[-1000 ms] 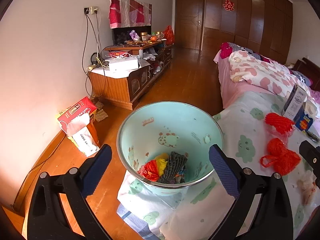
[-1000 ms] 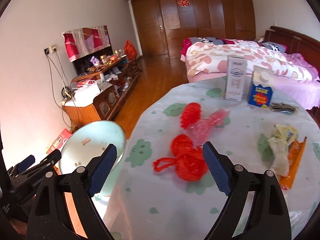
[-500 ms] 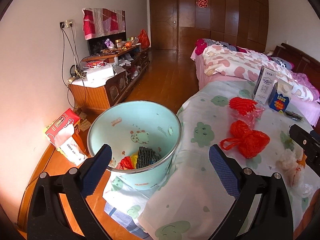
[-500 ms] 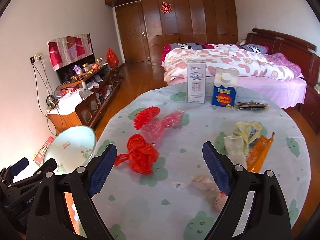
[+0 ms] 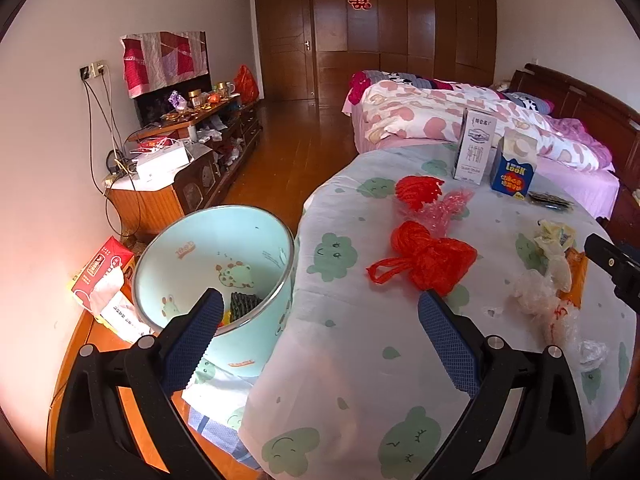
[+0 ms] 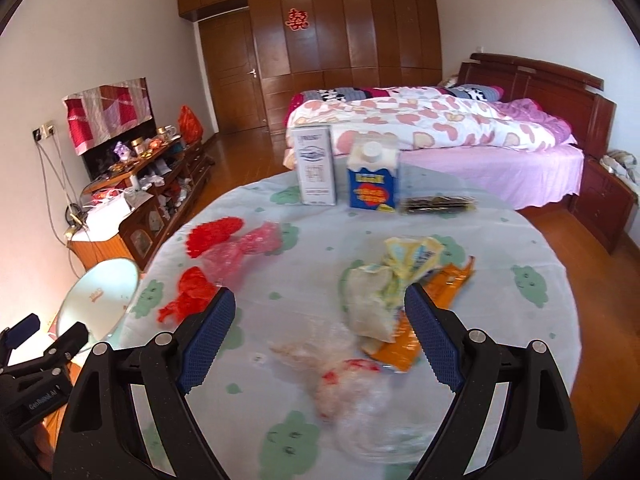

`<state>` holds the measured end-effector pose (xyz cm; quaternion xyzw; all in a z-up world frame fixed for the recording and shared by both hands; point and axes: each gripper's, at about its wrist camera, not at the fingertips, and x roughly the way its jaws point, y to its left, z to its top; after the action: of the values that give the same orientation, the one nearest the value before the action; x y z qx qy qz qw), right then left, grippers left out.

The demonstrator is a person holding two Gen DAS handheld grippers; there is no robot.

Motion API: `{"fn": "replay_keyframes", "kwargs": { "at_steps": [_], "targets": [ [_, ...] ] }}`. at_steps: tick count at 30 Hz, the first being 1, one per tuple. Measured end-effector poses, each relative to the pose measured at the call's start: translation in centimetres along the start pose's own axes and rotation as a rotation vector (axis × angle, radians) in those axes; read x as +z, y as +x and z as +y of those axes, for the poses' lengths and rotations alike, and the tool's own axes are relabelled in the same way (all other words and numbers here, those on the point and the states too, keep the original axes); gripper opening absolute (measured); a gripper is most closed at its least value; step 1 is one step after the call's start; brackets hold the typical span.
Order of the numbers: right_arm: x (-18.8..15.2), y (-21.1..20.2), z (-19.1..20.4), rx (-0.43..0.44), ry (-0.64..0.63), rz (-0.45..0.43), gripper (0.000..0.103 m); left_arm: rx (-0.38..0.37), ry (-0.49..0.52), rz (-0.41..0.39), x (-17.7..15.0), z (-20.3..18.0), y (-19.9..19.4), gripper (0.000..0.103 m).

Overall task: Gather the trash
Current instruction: 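Return the right tool to the table and grasp the clear plastic bag, then grasp the red plastic bag with the left tool while the right tool holds the clear bag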

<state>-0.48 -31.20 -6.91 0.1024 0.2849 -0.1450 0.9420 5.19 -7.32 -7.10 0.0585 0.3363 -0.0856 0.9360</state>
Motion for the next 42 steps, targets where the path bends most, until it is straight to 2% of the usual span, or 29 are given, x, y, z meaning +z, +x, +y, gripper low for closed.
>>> {"fn": "replay_keyframes", "kwargs": {
  "at_steps": [6, 8, 11, 14, 19, 24, 25, 27, 28, 29, 34, 38, 42],
  "targets": [
    [-0.9, -0.1, -5.4, -0.077, 0.050, 0.024, 0.084, -0.052, 0.047, 0.015, -0.8, -2.3, 0.3, 0.095],
    [-1.1, 0.1, -7.1, -0.098, 0.080, 0.040, 0.078, -0.070, 0.067, 0.025, -1.2, -3.1, 0.5, 0.095],
    [-1.3, 0.3, -8.1, -0.031, 0.120, 0.074, 0.069, -0.093, 0.093, 0.044, -1.8, -4.2, 0.8, 0.094],
    [-1.8, 0.6, -7.4, -0.002, 0.074, 0.097, 0.069, -0.101, 0.113, 0.050, -2.1, -4.7, 0.9, 0.094],
    [-4.0, 2.6, -5.2, 0.090, 0.048, 0.212, 0.069, -0.099, 0.097, 0.067, -2.4, -4.1, 1.3, 0.094],
    [-5.2, 3.8, -2.6, 0.119, 0.019, 0.266, 0.069, -0.089, 0.079, 0.092, -2.6, -3.5, 2.1, 0.094],
    [-5.4, 3.8, -2.1, 0.128, 0.003, 0.271, 0.067, -0.088, 0.075, 0.095, -2.6, -3.4, 2.1, 0.094],
    [-5.7, 3.9, -1.7, 0.152, -0.011, 0.279, 0.046, -0.085, 0.066, 0.094, -2.5, -3.2, 2.2, 0.093],
    [-5.7, 3.8, -1.6, 0.165, -0.015, 0.276, 0.037, -0.083, 0.063, 0.091, -2.5, -3.1, 2.2, 0.093],
    [-5.6, 3.6, -1.5, 0.177, -0.020, 0.263, 0.033, -0.084, 0.059, 0.088, -2.4, -3.0, 2.2, 0.091],
    [-4.0, 2.3, -0.9, 0.233, -0.025, 0.169, 0.032, -0.111, 0.023, 0.069, -1.6, -2.7, 2.6, 0.086],
    [-1.6, 1.7, -1.2, 0.158, -0.037, 0.066, 0.032, -0.117, 0.030, 0.034, -0.4, -3.5, 3.1, 0.086],
    [-0.6, 1.9, -2.2, 0.094, -0.014, 0.026, 0.032, -0.117, 0.038, 0.018, 0.9, -5.3, 4.5, 0.086]
  ]
}}
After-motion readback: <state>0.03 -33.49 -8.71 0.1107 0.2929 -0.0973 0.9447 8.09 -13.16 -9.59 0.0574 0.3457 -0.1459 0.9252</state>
